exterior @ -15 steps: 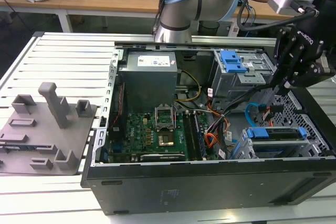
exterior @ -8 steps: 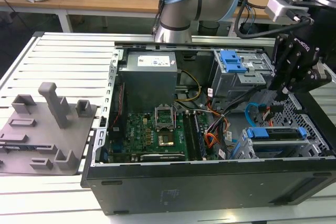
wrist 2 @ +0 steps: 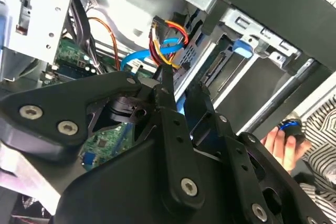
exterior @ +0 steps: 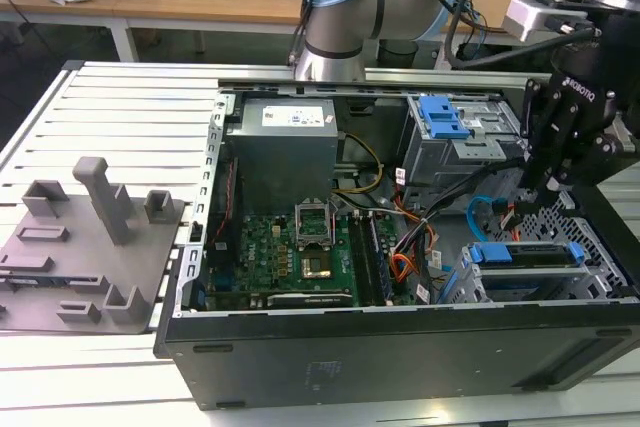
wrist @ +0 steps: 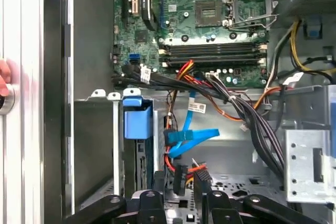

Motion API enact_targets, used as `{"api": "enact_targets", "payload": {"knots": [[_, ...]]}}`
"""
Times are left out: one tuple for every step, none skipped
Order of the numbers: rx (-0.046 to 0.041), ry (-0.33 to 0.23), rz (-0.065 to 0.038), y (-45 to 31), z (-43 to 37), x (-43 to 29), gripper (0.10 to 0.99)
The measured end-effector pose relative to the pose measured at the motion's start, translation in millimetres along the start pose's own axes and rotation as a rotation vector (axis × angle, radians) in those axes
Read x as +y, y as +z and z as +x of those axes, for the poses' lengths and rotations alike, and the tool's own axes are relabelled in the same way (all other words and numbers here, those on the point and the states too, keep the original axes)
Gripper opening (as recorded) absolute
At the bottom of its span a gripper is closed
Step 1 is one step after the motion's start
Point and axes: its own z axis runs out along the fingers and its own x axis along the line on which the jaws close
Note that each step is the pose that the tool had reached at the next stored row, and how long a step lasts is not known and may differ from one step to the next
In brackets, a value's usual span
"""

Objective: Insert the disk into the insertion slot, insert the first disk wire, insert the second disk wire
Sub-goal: 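Insert the first disk wire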

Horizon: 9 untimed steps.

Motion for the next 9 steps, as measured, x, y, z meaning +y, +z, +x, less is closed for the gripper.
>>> {"api": "enact_targets", "payload": {"knots": [[-0.0001,0.027,-0.005,3.4,-0.6,0.0,0.361],[-0.0008,0.042,-0.007,4.8,-0.9,0.0,0.361],[-0.0016,0.064,-0.011,6.7,-1.2,-0.1,0.361],[-0.0012,0.067,-0.011,8.1,-1.4,-0.1,0.361],[-0.0012,0.067,-0.011,9.5,-1.6,-0.2,0.361],[-0.0011,0.067,-0.011,11.8,-2.0,-0.3,0.361],[-0.001,0.067,-0.011,12.5,-2.2,-0.3,0.361],[-0.0008,0.067,-0.011,12.5,-2.1,-0.3,0.361],[-0.0009,0.067,-0.011,12.5,-2.2,-0.3,0.361]]}}
